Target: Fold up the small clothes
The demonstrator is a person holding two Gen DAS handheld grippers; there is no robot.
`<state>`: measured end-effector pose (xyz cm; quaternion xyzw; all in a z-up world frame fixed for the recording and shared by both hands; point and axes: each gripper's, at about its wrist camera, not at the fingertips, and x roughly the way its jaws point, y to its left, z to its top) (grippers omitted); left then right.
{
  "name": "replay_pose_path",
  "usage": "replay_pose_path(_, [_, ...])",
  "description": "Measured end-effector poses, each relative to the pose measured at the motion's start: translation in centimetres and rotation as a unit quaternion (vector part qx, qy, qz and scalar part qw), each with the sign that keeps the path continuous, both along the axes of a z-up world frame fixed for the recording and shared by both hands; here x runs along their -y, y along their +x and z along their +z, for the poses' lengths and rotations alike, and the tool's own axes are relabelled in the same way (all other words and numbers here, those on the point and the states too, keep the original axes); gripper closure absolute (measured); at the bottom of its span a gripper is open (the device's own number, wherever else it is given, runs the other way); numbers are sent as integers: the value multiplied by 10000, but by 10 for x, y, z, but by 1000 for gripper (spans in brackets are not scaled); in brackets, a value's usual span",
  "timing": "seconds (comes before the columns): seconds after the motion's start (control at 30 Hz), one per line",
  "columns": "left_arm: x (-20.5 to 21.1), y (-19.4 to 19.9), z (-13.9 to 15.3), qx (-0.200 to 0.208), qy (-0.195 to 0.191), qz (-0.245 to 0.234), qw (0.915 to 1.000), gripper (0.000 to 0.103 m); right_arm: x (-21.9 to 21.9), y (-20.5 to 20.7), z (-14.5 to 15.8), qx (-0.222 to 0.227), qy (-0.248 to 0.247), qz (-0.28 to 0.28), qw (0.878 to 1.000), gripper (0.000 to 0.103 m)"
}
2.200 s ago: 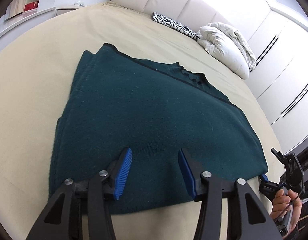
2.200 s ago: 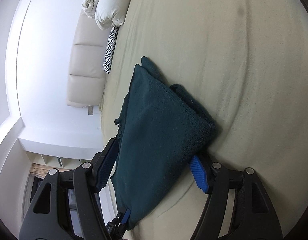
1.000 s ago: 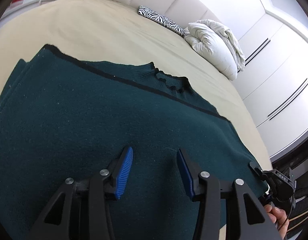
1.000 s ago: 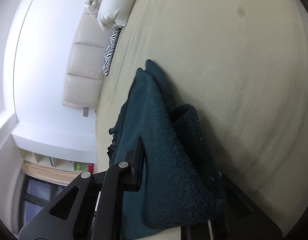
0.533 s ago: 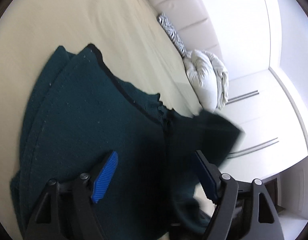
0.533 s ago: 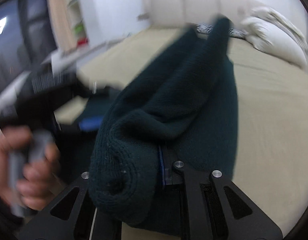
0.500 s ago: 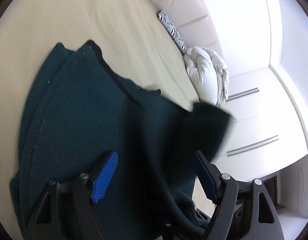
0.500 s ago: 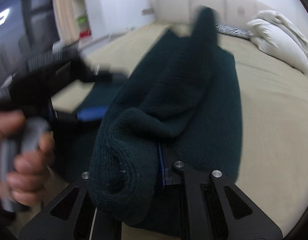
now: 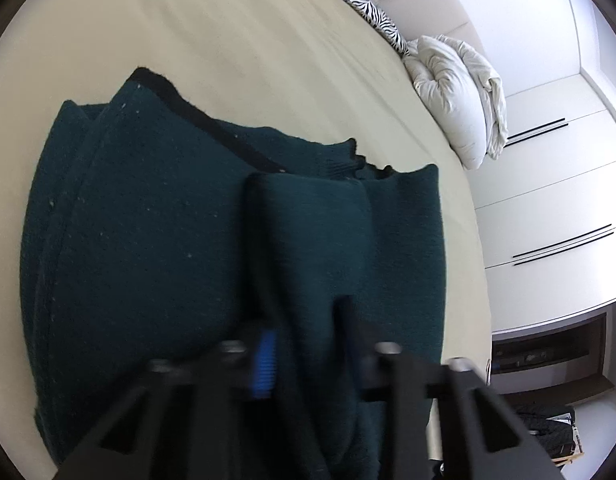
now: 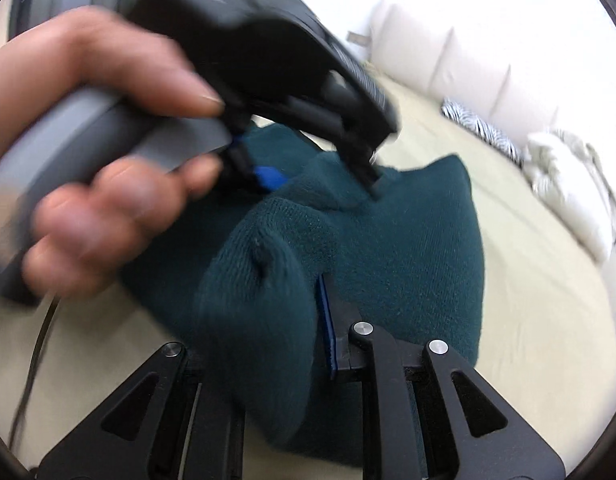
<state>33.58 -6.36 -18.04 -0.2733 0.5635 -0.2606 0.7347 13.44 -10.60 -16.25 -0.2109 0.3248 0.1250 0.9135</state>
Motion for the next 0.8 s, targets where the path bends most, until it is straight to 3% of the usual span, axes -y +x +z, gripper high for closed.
replay_pose_path(0.23, [-13, 5, 9, 175, -118, -9, 9998, 90, -10, -28, 2, 332, -227, 316, 9987, 87])
replay_pose_path(0.43, [-56, 8, 29, 483, 95, -43, 9988, 90, -33, -4, 8, 129, 79, 624, 9979, 90])
replay_pose_path(0.63, [-89, 19, 15, 454, 231, 54, 9987, 90, -65, 7, 6, 15, 278, 976, 9948, 91])
replay_pose_path(0.8, [-94, 18, 6, 526, 237, 24, 9983, 90, -64, 24, -2, -214, 402, 977, 9942, 90])
